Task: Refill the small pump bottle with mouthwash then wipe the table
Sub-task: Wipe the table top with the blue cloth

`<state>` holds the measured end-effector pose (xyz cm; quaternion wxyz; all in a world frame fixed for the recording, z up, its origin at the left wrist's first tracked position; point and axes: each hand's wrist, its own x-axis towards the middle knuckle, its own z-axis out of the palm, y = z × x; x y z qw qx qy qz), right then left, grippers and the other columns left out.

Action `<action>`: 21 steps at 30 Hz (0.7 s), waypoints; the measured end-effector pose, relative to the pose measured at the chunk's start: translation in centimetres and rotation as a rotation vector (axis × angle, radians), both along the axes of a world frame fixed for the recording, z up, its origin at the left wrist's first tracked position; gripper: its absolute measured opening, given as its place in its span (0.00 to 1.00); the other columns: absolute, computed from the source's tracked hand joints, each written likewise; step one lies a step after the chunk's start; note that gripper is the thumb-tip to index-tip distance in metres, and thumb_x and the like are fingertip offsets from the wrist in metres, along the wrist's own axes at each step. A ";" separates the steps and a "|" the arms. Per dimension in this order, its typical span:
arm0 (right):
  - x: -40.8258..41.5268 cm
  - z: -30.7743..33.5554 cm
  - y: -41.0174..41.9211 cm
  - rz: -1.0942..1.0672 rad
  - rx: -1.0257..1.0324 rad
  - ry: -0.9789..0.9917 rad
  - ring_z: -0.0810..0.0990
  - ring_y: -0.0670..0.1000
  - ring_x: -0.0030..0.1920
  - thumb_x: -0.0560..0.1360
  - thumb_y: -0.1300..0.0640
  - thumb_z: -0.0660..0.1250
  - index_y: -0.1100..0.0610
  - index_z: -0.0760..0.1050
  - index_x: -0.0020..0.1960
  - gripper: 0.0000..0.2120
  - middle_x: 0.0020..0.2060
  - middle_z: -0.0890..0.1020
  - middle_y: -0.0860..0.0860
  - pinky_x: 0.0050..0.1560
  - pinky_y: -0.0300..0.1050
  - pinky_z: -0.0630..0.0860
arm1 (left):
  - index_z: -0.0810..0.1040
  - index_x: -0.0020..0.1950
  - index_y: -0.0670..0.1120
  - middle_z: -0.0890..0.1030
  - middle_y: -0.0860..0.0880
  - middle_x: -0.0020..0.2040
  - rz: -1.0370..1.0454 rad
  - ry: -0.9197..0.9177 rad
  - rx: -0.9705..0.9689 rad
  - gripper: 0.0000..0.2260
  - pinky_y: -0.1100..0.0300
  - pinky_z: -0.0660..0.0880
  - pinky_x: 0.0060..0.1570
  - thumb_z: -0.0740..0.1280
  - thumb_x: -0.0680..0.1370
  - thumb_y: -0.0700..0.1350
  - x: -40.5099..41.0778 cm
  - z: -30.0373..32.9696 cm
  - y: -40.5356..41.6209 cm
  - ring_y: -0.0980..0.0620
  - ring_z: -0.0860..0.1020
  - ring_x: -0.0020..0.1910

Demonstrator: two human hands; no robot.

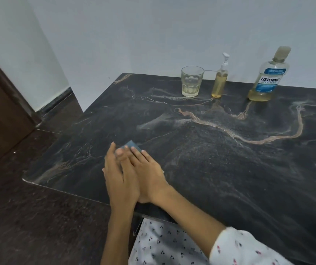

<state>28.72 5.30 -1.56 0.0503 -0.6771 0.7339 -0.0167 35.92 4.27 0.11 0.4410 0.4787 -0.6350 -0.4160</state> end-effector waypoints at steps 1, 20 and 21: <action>0.4 0.1 1.3 0.022 -0.012 -0.003 0.39 0.51 0.76 0.80 0.46 0.55 0.57 0.39 0.78 0.35 0.77 0.43 0.53 0.74 0.49 0.37 | 0.61 0.74 0.47 0.66 0.49 0.73 -0.016 -0.011 0.005 0.31 0.44 0.57 0.73 0.45 0.76 0.62 0.1 0.0 0.1 0.52 0.64 0.72; -16.4 0.9 6.7 -0.710 -0.006 -0.030 0.43 0.54 0.77 0.83 0.48 0.40 0.58 0.42 0.78 0.27 0.77 0.45 0.55 0.75 0.52 0.42 | 0.69 0.66 0.40 0.73 0.44 0.66 -0.159 -0.080 0.014 0.36 0.41 0.60 0.70 0.43 0.74 0.65 -0.1 -0.1 1.3 0.46 0.69 0.67; -15.0 0.9 4.6 -0.662 -0.012 -0.029 0.43 0.55 0.77 0.83 0.49 0.40 0.59 0.42 0.78 0.27 0.77 0.45 0.55 0.75 0.52 0.42 | 0.69 0.66 0.40 0.72 0.44 0.67 -0.161 -0.081 0.016 0.36 0.41 0.60 0.70 0.43 0.73 0.65 -0.1 -0.1 1.2 0.46 0.69 0.68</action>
